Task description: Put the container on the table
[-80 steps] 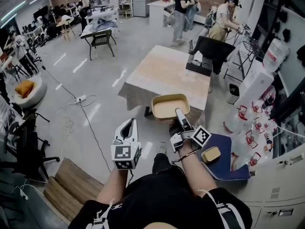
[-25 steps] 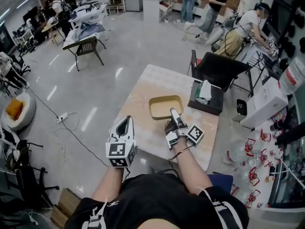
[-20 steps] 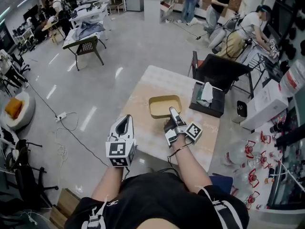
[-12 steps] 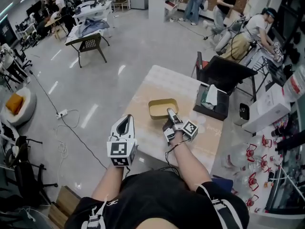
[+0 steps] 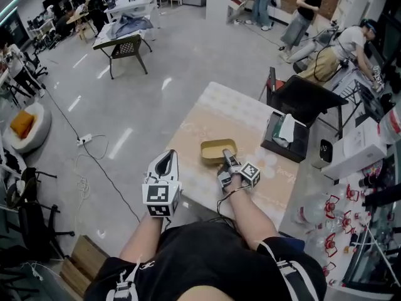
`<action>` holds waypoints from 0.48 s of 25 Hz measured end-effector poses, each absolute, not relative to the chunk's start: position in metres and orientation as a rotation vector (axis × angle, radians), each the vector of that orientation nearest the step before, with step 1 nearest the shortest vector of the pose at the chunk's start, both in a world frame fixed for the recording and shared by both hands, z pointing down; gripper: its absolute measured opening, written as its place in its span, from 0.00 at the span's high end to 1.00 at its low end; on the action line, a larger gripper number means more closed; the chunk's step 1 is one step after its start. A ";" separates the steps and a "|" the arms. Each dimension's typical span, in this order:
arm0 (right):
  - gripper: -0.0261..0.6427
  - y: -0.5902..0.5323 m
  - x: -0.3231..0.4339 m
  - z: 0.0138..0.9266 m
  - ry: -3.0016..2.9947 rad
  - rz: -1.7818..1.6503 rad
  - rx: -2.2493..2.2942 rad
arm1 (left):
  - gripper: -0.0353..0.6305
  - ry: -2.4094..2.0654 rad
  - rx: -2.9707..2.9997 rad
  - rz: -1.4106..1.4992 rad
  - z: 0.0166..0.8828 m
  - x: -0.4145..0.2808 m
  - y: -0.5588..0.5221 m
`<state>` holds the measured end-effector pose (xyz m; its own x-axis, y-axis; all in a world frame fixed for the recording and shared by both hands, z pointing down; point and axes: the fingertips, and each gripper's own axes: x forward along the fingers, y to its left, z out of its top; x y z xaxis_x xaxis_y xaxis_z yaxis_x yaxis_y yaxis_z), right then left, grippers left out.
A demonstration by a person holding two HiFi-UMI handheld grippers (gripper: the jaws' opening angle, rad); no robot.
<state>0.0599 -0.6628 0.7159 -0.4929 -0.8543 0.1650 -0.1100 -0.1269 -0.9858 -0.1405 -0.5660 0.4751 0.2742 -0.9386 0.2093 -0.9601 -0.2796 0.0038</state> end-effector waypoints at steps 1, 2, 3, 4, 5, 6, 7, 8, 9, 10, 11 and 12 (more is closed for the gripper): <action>0.61 -0.661 0.059 0.720 1.571 -1.690 -1.094 | 0.93 -1.800 2.398 0.254 0.476 -0.141 -0.566; 0.61 -0.660 0.059 0.724 1.568 -1.704 -1.102 | 0.93 -1.797 2.397 0.257 0.477 -0.141 -0.566; 0.61 -0.658 0.060 0.728 1.563 -1.715 -1.111 | 0.93 -1.794 2.396 0.260 0.477 -0.141 -0.566; 0.61 -0.656 0.061 0.733 1.559 -1.725 -1.121 | 0.93 -1.792 2.396 0.263 0.477 -0.140 -0.565; 0.61 -0.653 0.063 0.737 1.559 -1.733 -1.135 | 0.93 -1.789 2.396 0.266 0.477 -0.139 -0.564; 0.61 -0.650 0.064 0.740 1.565 -1.738 -1.150 | 0.93 -1.787 2.397 0.269 0.478 -0.137 -0.563; 0.62 -0.647 0.066 0.742 1.577 -1.742 -1.170 | 0.93 -1.783 2.398 0.272 0.478 -0.135 -0.562; 0.61 -0.644 0.068 0.744 1.596 -1.743 -1.197 | 0.93 -1.778 2.401 0.273 0.478 -0.134 -0.562; 0.59 -0.641 0.070 0.745 1.620 -1.742 -1.229 | 0.93 -1.772 2.405 0.273 0.478 -0.132 -0.561; 0.58 -0.637 0.072 0.746 1.644 -1.739 -1.265 | 0.93 -1.766 2.410 0.272 0.477 -0.131 -0.561; 0.57 -0.634 0.075 0.746 1.667 -1.736 -1.302 | 0.93 -1.759 2.415 0.270 0.477 -0.129 -0.560; 0.56 -0.630 0.079 0.746 1.689 -1.732 -1.340 | 0.93 -1.751 2.420 0.267 0.476 -0.128 -0.559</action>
<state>0.0791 -0.6299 0.7465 -0.4771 -0.8012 0.3612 -0.3411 -0.2100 -0.9163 -0.1277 -0.5590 0.4759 0.3056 -0.9249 0.2260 -0.9503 -0.3112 0.0113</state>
